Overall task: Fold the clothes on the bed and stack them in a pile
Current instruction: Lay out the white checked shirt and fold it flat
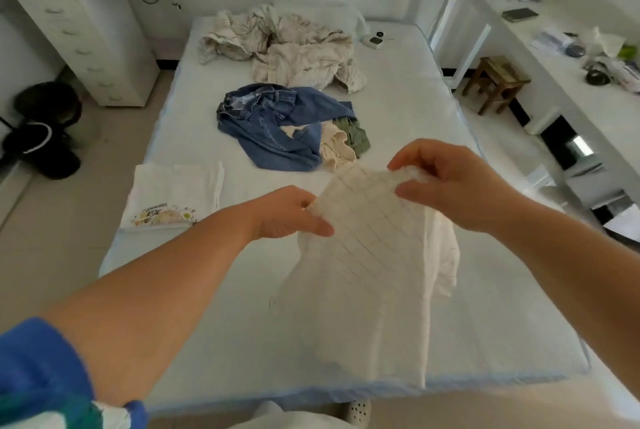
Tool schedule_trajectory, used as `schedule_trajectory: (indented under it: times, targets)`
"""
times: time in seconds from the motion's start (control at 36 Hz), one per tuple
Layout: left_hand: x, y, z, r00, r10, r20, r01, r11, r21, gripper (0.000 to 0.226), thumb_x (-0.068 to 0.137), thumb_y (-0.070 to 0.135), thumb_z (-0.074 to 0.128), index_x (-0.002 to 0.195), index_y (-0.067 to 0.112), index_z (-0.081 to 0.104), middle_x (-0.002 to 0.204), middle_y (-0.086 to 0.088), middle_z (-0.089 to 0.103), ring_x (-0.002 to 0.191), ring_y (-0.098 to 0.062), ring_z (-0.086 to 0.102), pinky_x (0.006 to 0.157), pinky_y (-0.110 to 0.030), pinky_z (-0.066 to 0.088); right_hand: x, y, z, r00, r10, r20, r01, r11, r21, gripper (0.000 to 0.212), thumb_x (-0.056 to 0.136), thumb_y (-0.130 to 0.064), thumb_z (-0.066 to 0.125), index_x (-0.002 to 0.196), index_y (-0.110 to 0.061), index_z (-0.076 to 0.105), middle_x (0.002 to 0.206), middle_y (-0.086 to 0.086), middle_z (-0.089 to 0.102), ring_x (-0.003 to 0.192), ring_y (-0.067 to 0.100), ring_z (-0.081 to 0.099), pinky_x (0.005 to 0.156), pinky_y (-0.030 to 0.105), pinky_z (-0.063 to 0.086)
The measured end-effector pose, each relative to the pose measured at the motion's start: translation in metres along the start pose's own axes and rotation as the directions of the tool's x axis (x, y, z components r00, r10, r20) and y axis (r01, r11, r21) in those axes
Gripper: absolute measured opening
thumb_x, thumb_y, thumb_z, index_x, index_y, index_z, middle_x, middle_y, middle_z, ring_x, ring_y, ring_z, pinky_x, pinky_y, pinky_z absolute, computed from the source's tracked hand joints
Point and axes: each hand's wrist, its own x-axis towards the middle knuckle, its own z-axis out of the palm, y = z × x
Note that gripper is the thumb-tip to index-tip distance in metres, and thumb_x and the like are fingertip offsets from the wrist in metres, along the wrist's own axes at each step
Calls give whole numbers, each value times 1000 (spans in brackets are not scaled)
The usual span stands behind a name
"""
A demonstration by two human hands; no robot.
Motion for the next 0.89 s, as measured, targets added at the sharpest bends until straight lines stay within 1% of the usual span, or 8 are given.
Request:
schedule_trajectory:
  times: [0.11, 0.19, 0.28, 0.36, 0.5, 0.64, 0.78, 0.89]
  targets:
    - [3, -10, 16, 997, -55, 49, 58, 996, -61, 30, 72, 24, 78, 98, 25, 63, 104, -5, 69, 100, -23, 63, 94, -39, 48, 0, -2, -17, 992, 28, -121, -18, 996, 84, 32, 77, -8, 68, 76, -39, 62, 84, -7, 63, 84, 20, 61, 90, 33, 48]
    - [7, -20, 30, 997, -70, 28, 68, 995, 73, 16, 74, 28, 74, 88, 23, 67, 90, 4, 69, 88, -16, 64, 77, -27, 51, -3, -6, -35, 983, 53, -176, -26, 988, 155, 34, 76, -9, 69, 73, -42, 64, 86, 0, 62, 88, 28, 63, 93, 42, 49]
    - [11, -25, 32, 974, 11, -227, 20, 991, 131, 17, 78, 23, 69, 82, 7, 64, 85, -2, 60, 82, -20, 56, 64, -26, 41, -7, -2, -48, 974, 49, -222, -11, 985, 171, 35, 76, -5, 69, 71, -39, 64, 80, -8, 63, 78, 13, 64, 88, 36, 52]
    - [13, -23, 29, 856, 76, -511, -79, 997, 16, 19, 80, 17, 69, 94, 8, 60, 109, 4, 46, 100, -11, 43, 82, -23, 33, -12, 6, -56, 967, 61, -246, -5, 974, 225, 38, 76, -2, 68, 68, -39, 66, 73, -15, 66, 76, 6, 65, 84, 30, 53]
    - [17, -20, 23, 856, 9, -517, -84, 989, -122, 20, 89, 18, 52, 71, 23, 44, 72, 4, 49, 68, -14, 47, 60, -26, 36, -21, 17, -57, 966, 76, -248, 2, 954, 298, 40, 85, -6, 60, 71, -42, 71, 67, -17, 66, 67, -2, 62, 72, 18, 50]
    - [21, -18, 12, 772, 53, -633, -138, 987, -86, 13, 91, 26, 50, 81, 22, 44, 69, 6, 46, 61, -10, 43, 53, -26, 33, -26, 27, -55, 957, 162, -239, -129, 981, 144, 29, 85, -10, 62, 78, -38, 66, 81, -4, 66, 85, 17, 65, 86, 34, 47]
    - [23, -23, -2, 728, 8, -686, 4, 1000, 16, 28, 86, 41, 58, 106, 27, 44, 85, 10, 51, 76, -11, 51, 59, -24, 37, -26, 32, -55, 954, 177, -243, -203, 975, -88, 28, 84, -18, 64, 95, -43, 57, 85, -21, 56, 75, -5, 53, 68, 10, 34]
    - [23, -35, -3, 708, 32, -706, 100, 984, 145, 29, 86, 46, 57, 84, 18, 50, 75, 6, 54, 71, -16, 51, 57, -27, 36, -25, 33, -49, 940, 167, -296, -227, 957, -180, 23, 86, -24, 62, 99, -42, 57, 86, -27, 50, 76, -9, 47, 64, 8, 30]
